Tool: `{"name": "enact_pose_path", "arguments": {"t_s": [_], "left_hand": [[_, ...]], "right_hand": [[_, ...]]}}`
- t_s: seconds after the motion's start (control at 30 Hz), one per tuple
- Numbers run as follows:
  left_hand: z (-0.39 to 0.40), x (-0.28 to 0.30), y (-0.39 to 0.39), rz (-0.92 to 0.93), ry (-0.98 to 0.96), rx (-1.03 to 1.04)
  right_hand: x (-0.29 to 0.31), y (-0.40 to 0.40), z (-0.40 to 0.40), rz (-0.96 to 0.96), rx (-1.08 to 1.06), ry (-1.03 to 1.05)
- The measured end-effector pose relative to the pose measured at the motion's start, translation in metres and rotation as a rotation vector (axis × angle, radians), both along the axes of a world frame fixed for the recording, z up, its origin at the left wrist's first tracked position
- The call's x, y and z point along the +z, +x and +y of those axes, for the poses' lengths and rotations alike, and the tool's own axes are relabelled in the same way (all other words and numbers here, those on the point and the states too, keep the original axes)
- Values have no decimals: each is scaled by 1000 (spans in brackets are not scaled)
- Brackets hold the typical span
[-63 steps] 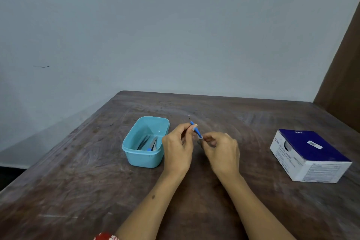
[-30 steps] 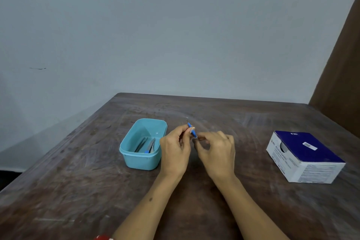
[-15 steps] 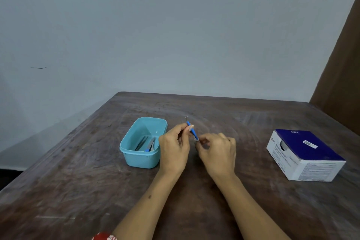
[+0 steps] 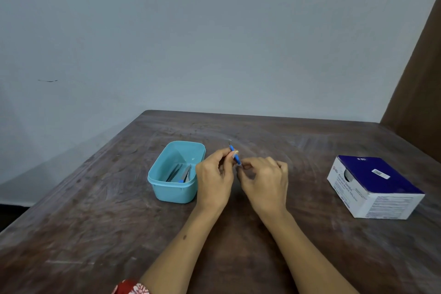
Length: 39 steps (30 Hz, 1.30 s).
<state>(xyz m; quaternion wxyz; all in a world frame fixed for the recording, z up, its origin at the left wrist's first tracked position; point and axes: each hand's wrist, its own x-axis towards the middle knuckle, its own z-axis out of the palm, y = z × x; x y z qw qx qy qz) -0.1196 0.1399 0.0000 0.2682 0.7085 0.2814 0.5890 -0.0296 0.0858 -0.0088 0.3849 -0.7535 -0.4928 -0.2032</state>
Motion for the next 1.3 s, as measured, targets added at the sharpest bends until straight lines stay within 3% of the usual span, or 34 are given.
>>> {"name": "enact_pose_path", "arguments": {"t_s": [0.13, 0.27, 0.4, 0.6, 0.73, 0.9, 1.07, 1.23, 1.3], "left_hand": [[2, -4, 2, -10, -15, -15], [1, -2, 1, -9, -16, -9], [1, -2, 1, -28, -32, -18], [0, -1, 1, -3, -3, -4], [0, -3, 1, 5, -4, -14], [-1, -1, 1, -11, 4, -12], [1, -2, 1, 0, 19, -11], [-1, -1, 1, 0, 20, -20], [0, -2, 0, 18, 36, -14]], "right_hand": [[0, 3, -1, 58, -35, -99], [0, 0, -1, -22, -11, -10], [1, 3, -1, 23, -31, -126], [0, 2, -1, -16, 14, -5], [0, 5, -1, 79, -17, -122], [0, 5, -2, 78, 84, 23], [-2, 8, -1, 161, 76, -10], [2, 4, -4, 125, 132, 104], [0, 7, -2, 186, 139, 38]]}}
